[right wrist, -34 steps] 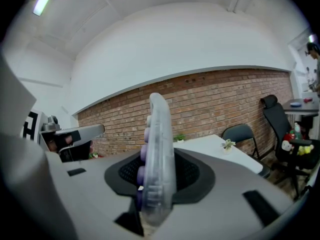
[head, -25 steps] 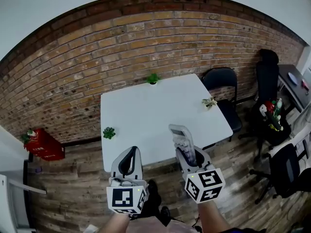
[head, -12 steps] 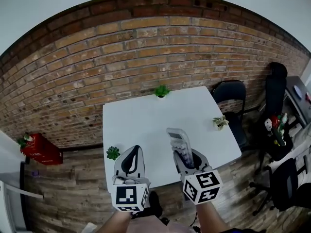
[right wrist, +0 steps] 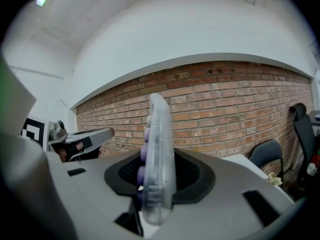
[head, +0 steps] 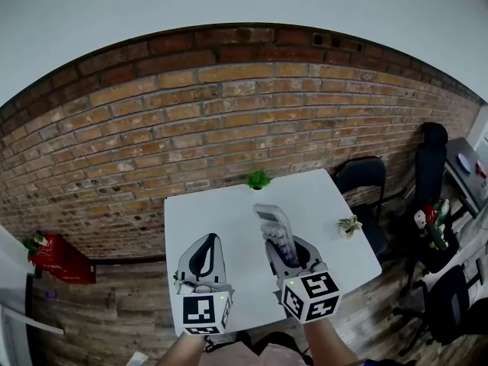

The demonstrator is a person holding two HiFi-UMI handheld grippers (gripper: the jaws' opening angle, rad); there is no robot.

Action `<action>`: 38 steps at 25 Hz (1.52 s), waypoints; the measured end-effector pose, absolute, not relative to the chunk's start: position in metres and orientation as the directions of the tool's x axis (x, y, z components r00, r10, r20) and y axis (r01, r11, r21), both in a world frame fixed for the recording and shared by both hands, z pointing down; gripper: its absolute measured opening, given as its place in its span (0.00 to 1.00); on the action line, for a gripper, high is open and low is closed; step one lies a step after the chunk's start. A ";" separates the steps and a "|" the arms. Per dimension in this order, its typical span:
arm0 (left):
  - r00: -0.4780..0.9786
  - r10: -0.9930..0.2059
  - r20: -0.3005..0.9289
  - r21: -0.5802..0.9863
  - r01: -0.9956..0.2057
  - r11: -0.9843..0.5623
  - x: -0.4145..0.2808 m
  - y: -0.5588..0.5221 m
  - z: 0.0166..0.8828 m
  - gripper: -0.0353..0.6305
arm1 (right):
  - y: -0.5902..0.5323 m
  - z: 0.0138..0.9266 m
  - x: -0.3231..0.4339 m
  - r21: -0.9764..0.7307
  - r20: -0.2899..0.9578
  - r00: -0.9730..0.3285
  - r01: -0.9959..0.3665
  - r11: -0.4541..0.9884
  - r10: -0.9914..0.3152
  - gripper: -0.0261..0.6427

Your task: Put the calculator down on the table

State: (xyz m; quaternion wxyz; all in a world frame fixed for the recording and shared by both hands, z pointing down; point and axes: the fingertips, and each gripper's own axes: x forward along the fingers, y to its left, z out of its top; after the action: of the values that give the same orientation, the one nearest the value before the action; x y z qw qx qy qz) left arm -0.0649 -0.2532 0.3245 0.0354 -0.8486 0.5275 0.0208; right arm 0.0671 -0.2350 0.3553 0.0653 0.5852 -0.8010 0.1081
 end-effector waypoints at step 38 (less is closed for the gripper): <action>0.315 -0.919 0.235 0.022 -0.947 -0.319 -0.093 -0.276 0.462 0.07 | -0.249 0.599 0.043 -0.238 0.669 -0.372 -0.928 0.288 -0.643 0.24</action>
State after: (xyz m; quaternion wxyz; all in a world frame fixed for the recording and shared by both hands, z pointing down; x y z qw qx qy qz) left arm -0.0929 -0.2765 0.4620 -0.0779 -0.8071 0.5783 -0.0900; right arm 0.0432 -0.2490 0.5992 0.2306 0.5109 -0.7686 0.3082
